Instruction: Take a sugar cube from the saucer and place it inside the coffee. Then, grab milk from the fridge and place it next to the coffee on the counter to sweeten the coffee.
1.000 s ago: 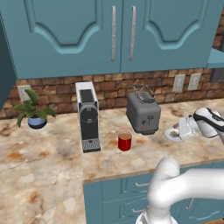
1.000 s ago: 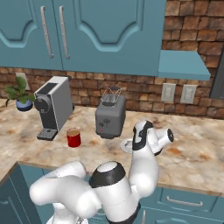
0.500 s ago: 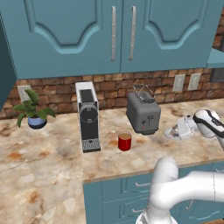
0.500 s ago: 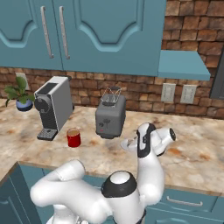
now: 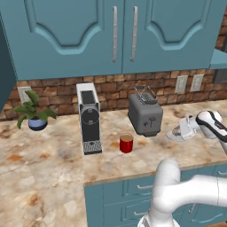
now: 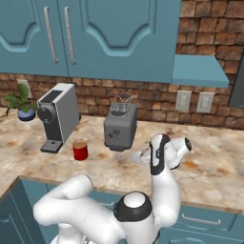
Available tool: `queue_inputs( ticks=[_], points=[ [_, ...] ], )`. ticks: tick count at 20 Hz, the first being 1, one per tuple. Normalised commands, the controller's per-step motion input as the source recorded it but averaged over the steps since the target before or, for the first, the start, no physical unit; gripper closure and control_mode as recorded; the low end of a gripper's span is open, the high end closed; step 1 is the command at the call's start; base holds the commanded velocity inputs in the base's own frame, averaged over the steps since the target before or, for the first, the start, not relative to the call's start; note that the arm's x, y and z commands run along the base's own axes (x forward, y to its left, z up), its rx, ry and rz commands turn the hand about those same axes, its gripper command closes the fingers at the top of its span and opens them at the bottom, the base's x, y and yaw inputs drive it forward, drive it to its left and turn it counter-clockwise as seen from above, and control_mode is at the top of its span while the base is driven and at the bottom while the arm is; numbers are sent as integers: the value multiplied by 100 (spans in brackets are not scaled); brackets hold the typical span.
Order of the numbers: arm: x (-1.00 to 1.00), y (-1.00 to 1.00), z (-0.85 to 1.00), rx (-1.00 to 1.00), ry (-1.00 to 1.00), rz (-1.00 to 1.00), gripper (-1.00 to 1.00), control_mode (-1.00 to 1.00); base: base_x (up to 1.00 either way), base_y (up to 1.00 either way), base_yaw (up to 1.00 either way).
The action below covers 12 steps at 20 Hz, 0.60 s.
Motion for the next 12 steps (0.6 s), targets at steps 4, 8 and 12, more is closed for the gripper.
queue_inputs(
  ticks=[4, 8, 12],
  points=[
    [-11, 0, 6, 0, -10, 0, 100, -100, 0, 0, 0],
    [-55, 12, 39, -4, -23, 0, 100, -100, 0, 0, 0],
    [-67, 42, 65, -10, -19, 0, 100, -100, 0, 0, 0]
  ],
)
